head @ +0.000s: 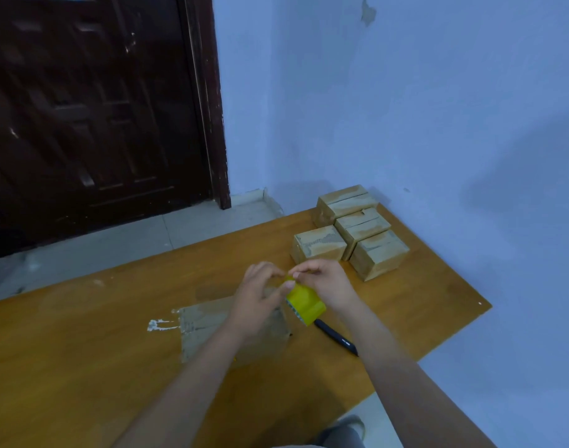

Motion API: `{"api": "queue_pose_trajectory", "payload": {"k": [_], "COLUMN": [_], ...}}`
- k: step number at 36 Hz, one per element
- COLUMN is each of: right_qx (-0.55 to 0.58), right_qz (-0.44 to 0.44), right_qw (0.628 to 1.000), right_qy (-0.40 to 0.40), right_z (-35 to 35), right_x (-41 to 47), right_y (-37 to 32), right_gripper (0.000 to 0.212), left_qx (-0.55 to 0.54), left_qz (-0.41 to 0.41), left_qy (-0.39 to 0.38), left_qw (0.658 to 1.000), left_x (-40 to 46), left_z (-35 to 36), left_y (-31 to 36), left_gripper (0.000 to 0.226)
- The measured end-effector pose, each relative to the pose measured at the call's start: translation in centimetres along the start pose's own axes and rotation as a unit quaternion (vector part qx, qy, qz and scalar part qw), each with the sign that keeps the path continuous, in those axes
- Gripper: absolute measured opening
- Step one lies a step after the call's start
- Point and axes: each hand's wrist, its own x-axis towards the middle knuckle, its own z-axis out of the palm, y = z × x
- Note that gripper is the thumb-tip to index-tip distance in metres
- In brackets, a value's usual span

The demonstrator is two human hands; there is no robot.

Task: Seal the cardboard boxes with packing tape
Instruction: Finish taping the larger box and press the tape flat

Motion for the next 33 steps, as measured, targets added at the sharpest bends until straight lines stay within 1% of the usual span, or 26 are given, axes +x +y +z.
{"api": "queue_pose_trajectory", "payload": {"k": [2, 4, 7, 11, 13, 14, 16, 19, 21, 22, 24, 26, 27, 28, 30, 32, 33], "right_qx": [0.008, 0.035, 0.067, 0.109, 0.114, 0.109, 0.108, 0.119, 0.144, 0.148, 0.134, 0.118, 0.112, 0.100, 0.046, -0.026, -0.040], "right_qz": [-0.014, -0.022, -0.030, -0.005, 0.008, 0.016, 0.019, -0.010, -0.034, -0.049, -0.068, -0.064, -0.059, -0.054, -0.026, 0.046, 0.083], "right_qw": [1.000, 0.999, 0.996, 0.992, 0.992, 0.992, 0.993, 0.993, 0.987, 0.984, 0.984, 0.986, 0.988, 0.990, 0.997, 0.998, 0.995], "right_qy": [0.010, 0.031, 0.046, 0.055, 0.057, 0.055, 0.040, -0.014, -0.062, -0.082, -0.100, -0.100, -0.094, -0.083, -0.060, -0.042, -0.039], "right_z": [0.0, -0.3, -0.7, -0.7, -0.9, -1.0, -1.4, -2.0, -2.3, -2.3, -2.0, -1.3, -0.9, -0.6, -0.1, 0.2, 0.5], "right_x": [0.1, 0.1, 0.0, -0.1, -0.2, -0.4, -1.0, -2.2, -2.9, -3.2, -3.6, -3.9, -4.0, -4.1, -4.1, -4.4, -4.7], "right_y": [-0.3, -0.7, -1.2, -1.6, -1.7, -1.8, -2.0, -2.1, -2.1, -1.9, -1.7, -1.4, -1.2, -1.0, -0.3, 0.6, 1.1], "right_gripper": [0.019, 0.012, 0.012, 0.015, 0.026, 0.032, 0.032, 0.037, 0.029, 0.024, 0.017, 0.016, 0.016, 0.021, 0.038, 0.043, 0.043], "left_qx": [-0.005, -0.023, -0.018, 0.025, 0.040, 0.034, 0.005, -0.078, -0.132, -0.144, -0.126, -0.089, -0.076, -0.071, -0.087, -0.088, -0.066], "left_qz": [-0.006, -0.026, -0.011, -0.015, -0.027, -0.045, -0.097, -0.202, -0.269, -0.290, -0.298, -0.281, -0.275, -0.272, -0.282, -0.280, -0.266], "left_qy": [0.009, 0.020, 0.020, 0.022, 0.031, 0.035, 0.041, 0.026, -0.007, -0.029, -0.081, -0.106, -0.104, -0.093, -0.063, -0.038, -0.035], "left_qw": [1.000, 0.999, 1.000, 0.999, 0.998, 0.998, 0.994, 0.976, 0.954, 0.946, 0.943, 0.950, 0.953, 0.955, 0.953, 0.955, 0.961], "left_x": [1.1, 1.9, 2.5, 2.9, 3.3, 3.6, 4.3, 5.3, 5.8, 6.0, 6.6, 7.3, 7.7, 8.2, 9.0, 9.3, 9.4], "left_z": [0.3, 0.3, -0.1, -0.1, -0.2, -0.4, -0.9, -1.6, -2.1, -2.4, -2.8, -3.0, -3.0, -3.1, -3.4, -3.6, -3.6], "left_y": [1.1, 1.9, 2.6, 3.4, 3.6, 3.5, 3.3, 3.2, 3.3, 3.3, 3.1, 2.6, 2.4, 2.0, 1.3, 0.8, 0.7], "left_gripper": [0.025, 0.013, 0.016, 0.021, 0.025, 0.028, 0.034, 0.034, 0.029, 0.027, 0.027, 0.030, 0.031, 0.032, 0.031, 0.028, 0.028]}}
